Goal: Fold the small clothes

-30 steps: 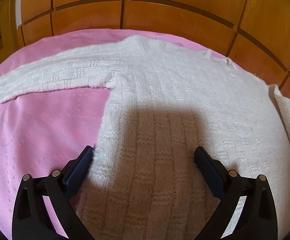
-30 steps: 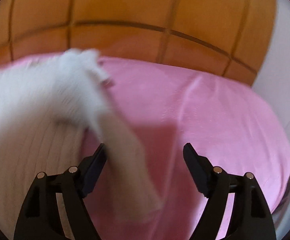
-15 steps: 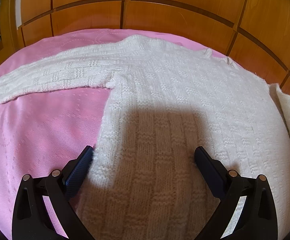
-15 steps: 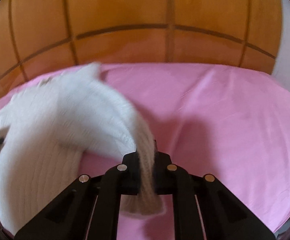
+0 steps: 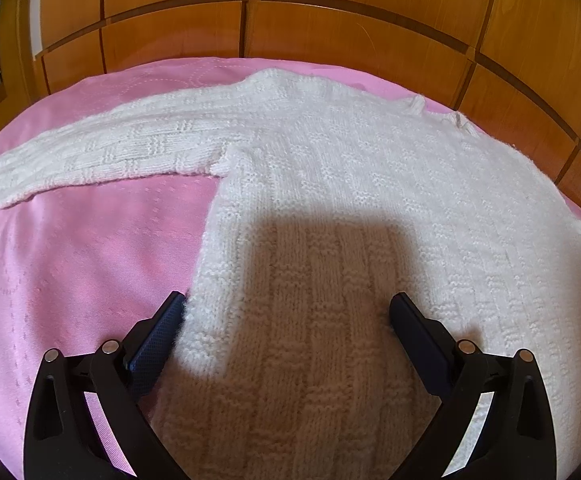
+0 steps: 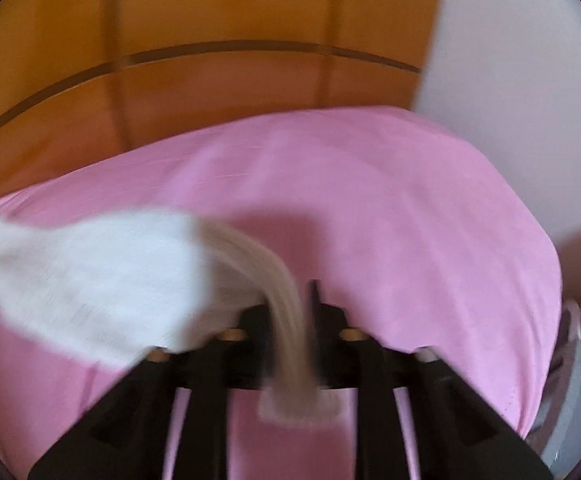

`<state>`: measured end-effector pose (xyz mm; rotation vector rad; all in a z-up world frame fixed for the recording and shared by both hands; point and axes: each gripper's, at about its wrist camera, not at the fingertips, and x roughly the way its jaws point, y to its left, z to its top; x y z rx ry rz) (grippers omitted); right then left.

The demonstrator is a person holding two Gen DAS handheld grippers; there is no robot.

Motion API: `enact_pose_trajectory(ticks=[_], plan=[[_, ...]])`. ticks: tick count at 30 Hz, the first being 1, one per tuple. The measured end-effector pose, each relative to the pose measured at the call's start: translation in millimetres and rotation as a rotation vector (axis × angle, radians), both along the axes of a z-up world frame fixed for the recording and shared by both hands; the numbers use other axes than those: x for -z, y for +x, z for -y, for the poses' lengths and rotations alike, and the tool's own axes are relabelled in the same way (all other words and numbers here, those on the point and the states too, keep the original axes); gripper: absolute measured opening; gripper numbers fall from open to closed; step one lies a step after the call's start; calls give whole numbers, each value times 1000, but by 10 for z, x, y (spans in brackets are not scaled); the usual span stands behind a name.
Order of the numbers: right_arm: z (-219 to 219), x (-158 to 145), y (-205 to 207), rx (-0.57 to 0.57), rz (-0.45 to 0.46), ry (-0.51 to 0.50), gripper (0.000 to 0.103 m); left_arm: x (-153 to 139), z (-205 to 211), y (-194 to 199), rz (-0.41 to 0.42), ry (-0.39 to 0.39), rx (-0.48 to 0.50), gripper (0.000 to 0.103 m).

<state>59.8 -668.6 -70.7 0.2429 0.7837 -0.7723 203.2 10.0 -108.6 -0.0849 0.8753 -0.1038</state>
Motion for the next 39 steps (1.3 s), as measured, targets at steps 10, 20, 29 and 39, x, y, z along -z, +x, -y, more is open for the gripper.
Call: enact_pose_trajectory(ticks=[10,20,29,39], plan=[[-836,-151,-30,-54,116,4,63,28,-3,28,3,6,2,99],[-2911,-206,353,-628,182,219,46,29,-31,25,8,-14,1,99],[-3180,275,364,-613,84,162,49,15,-42,20,1,-25,2,99],[-3192,288,414,-613,82,154,50,-114,-848,-42,0,-425,-47,99]])
